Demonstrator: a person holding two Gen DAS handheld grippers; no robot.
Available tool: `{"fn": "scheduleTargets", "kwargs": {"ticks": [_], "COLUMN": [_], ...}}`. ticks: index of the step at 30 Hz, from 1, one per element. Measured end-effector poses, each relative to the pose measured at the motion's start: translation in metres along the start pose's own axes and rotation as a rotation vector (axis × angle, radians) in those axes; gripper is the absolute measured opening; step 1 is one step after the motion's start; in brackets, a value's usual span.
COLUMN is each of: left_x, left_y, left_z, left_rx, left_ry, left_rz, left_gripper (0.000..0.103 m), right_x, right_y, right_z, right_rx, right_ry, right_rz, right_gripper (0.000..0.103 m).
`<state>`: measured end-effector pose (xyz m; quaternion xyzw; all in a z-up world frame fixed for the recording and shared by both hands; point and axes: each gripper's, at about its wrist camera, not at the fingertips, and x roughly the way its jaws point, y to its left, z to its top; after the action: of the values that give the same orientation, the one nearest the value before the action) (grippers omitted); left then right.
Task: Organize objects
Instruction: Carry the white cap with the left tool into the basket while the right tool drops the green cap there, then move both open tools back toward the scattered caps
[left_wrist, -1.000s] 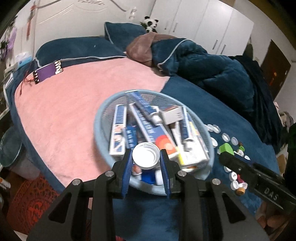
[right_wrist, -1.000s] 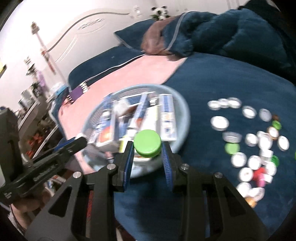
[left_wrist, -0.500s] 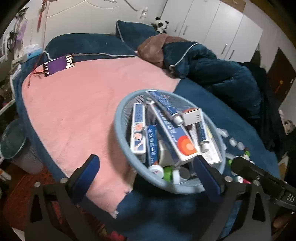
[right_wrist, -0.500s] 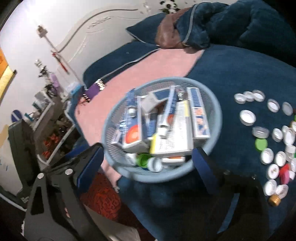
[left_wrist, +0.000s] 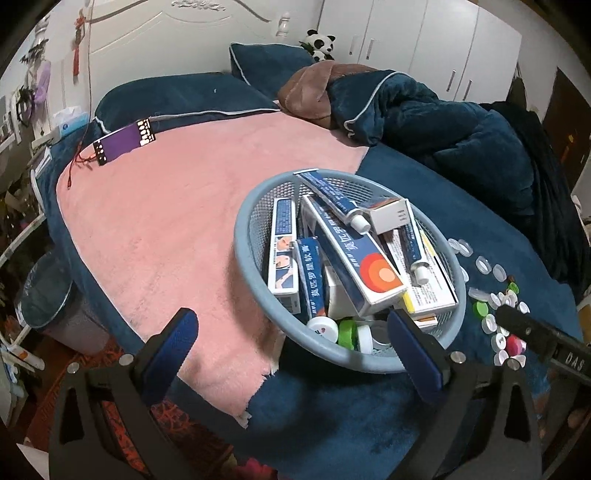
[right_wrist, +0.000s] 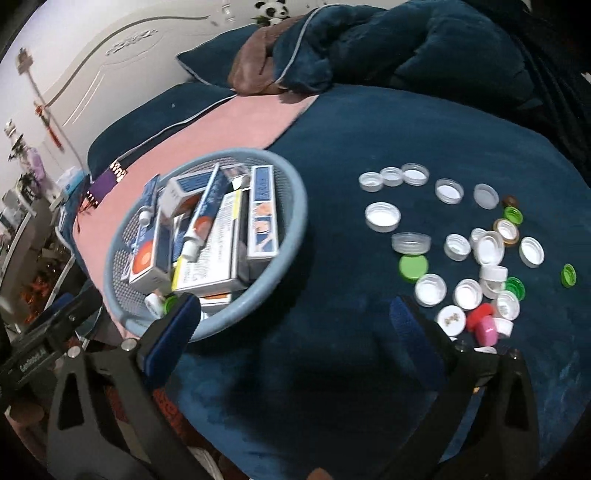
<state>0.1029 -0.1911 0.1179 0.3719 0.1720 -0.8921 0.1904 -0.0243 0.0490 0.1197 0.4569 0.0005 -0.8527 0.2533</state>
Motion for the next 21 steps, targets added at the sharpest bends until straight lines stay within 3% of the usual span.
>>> {"fn": "scheduleTargets", "kwargs": {"ticks": [21], "left_x": [-0.004], "left_y": [-0.025], "left_z": [-0.001], "left_rx": [0.085], "left_ry": [0.001], "left_rz": [-0.007], "left_gripper": [0.102], "right_x": [-0.014], "right_y": [-0.025], "right_z": [-0.003], "right_rx": [0.062], "right_ry": [-0.014], "right_rz": [-0.023], "right_gripper": [0.103]}}
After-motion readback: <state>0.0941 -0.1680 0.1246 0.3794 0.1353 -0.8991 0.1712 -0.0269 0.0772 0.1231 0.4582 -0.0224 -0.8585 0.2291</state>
